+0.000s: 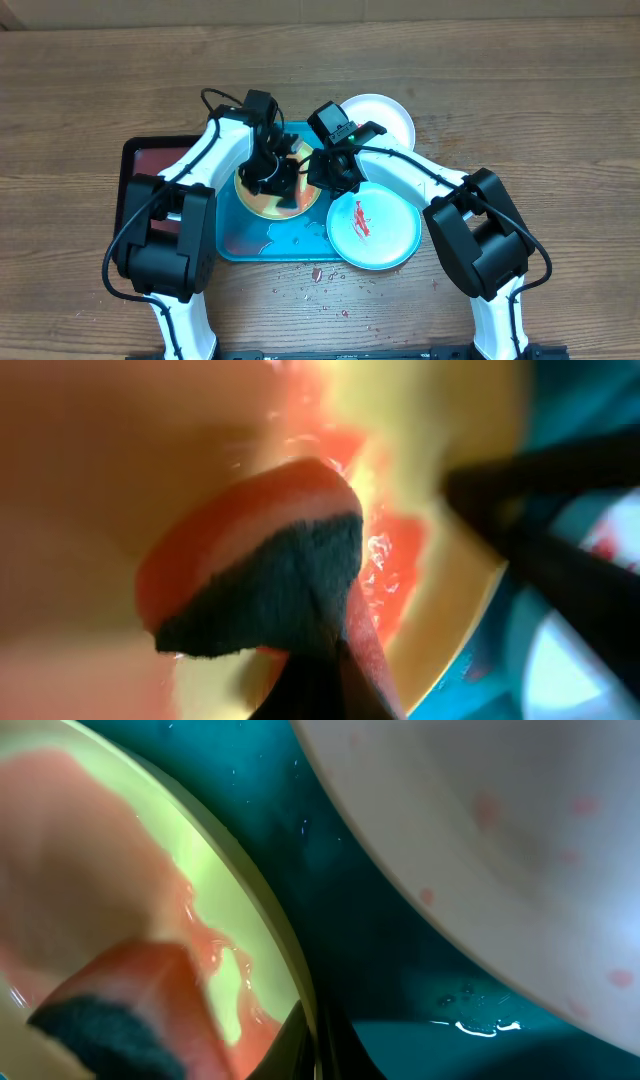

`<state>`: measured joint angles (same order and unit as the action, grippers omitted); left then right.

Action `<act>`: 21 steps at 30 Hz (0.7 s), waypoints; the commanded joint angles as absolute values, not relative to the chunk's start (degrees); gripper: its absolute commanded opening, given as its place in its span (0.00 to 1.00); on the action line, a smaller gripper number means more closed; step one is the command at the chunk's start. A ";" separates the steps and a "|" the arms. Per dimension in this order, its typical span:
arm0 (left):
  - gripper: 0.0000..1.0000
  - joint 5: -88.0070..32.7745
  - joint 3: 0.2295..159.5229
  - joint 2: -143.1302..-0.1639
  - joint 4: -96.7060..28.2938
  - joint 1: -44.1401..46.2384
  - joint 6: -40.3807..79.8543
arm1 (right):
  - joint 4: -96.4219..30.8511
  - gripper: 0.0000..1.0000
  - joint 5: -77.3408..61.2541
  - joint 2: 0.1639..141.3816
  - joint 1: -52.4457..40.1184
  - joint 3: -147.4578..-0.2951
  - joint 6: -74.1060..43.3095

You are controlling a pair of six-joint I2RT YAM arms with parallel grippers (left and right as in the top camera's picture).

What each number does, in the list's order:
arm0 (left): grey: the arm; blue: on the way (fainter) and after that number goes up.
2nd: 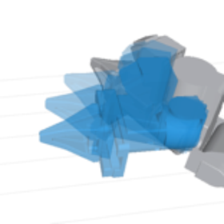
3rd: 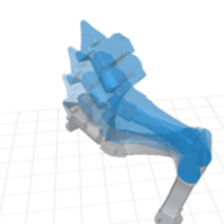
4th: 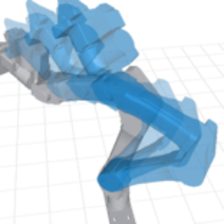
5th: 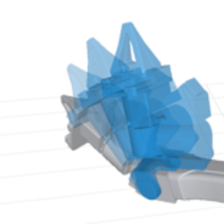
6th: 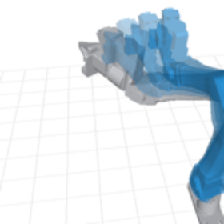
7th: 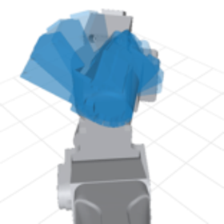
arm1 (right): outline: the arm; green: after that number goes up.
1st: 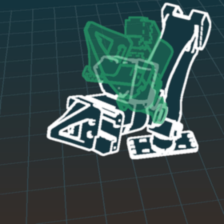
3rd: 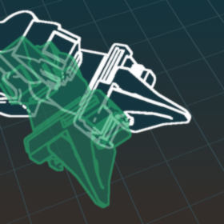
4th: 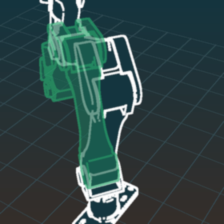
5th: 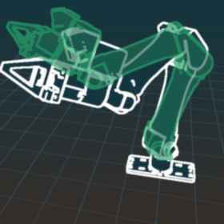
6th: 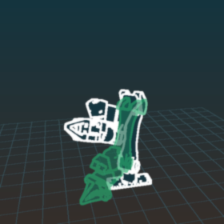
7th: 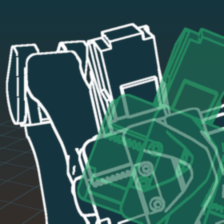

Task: Clean dirty plates on tray and stack at the side
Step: 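Scrub the yellow plate with the sponge while right gripper holds it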

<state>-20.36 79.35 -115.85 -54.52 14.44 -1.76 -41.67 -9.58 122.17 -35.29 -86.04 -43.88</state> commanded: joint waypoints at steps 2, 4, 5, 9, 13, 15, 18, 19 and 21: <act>0.05 -25.10 78.81 -116.99 -45.58 15.07 -5.21 | -42.35 0.04 -6.13 123.46 -34.44 -85.47 -44.56; 0.04 -20.56 78.81 -116.99 -41.98 15.07 -2.35 | -42.37 0.04 -6.13 123.46 -34.44 -85.47 -44.56; 0.04 -15.90 78.81 -116.99 -40.32 15.07 0.47 | -42.37 0.04 -6.11 123.46 -34.44 -85.47 -44.56; 0.04 8.14 78.81 -116.99 -40.69 14.92 13.39 | -42.41 0.04 -6.09 123.46 -34.44 -85.47 -44.53; 0.04 25.63 78.81 -116.99 -47.79 14.92 24.16 | -42.35 0.04 -6.09 123.46 -34.44 -85.47 -44.56; 0.05 27.07 78.81 -116.99 -51.18 14.92 25.54 | -42.33 0.04 -6.09 123.46 -34.44 -85.47 -44.56; 0.04 20.40 78.81 -116.99 -56.80 15.05 22.15 | -42.30 0.04 -6.09 123.46 -34.44 -85.47 -44.56; 0.04 15.84 78.81 -116.99 -57.67 15.07 18.81 | -42.30 0.04 -6.11 123.46 -34.44 -85.47 -44.56; 0.04 4.45 78.81 -116.99 -59.05 15.07 10.02 | -42.30 0.04 -6.11 123.46 -34.44 -85.47 -44.56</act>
